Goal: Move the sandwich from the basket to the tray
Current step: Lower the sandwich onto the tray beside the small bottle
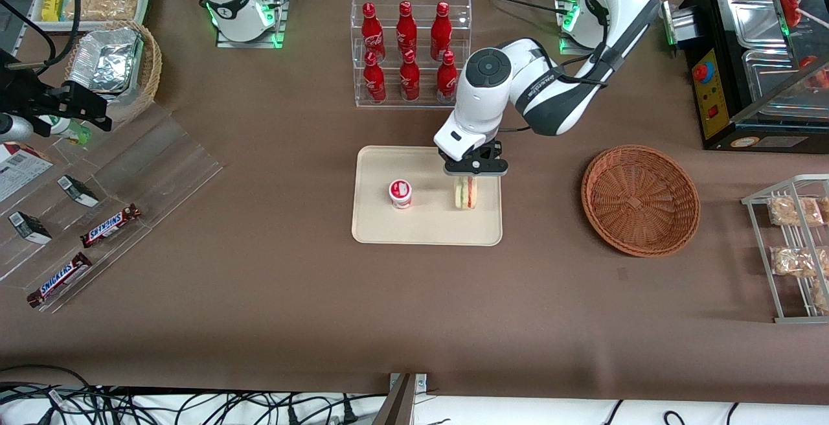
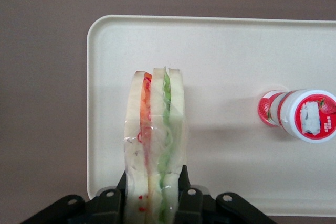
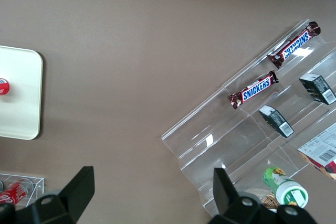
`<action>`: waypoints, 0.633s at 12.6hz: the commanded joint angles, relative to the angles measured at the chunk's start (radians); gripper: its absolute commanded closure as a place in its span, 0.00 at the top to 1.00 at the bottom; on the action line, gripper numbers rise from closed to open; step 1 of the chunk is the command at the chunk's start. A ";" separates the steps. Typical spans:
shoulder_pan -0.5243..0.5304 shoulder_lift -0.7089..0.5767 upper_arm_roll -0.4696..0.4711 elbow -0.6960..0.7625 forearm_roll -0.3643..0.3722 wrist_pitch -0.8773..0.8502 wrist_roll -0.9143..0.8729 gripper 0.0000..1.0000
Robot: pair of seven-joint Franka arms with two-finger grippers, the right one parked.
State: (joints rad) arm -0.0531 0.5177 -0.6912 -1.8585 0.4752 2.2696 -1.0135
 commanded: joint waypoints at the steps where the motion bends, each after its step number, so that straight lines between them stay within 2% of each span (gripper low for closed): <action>1: -0.010 0.054 0.001 0.038 0.088 0.008 -0.059 0.36; 5: -0.010 0.100 0.002 0.062 0.129 0.008 -0.083 0.36; 8: -0.025 0.133 0.001 0.064 0.216 0.010 -0.160 0.35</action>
State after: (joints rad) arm -0.0548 0.6190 -0.6905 -1.8241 0.6307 2.2812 -1.1167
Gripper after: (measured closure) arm 0.643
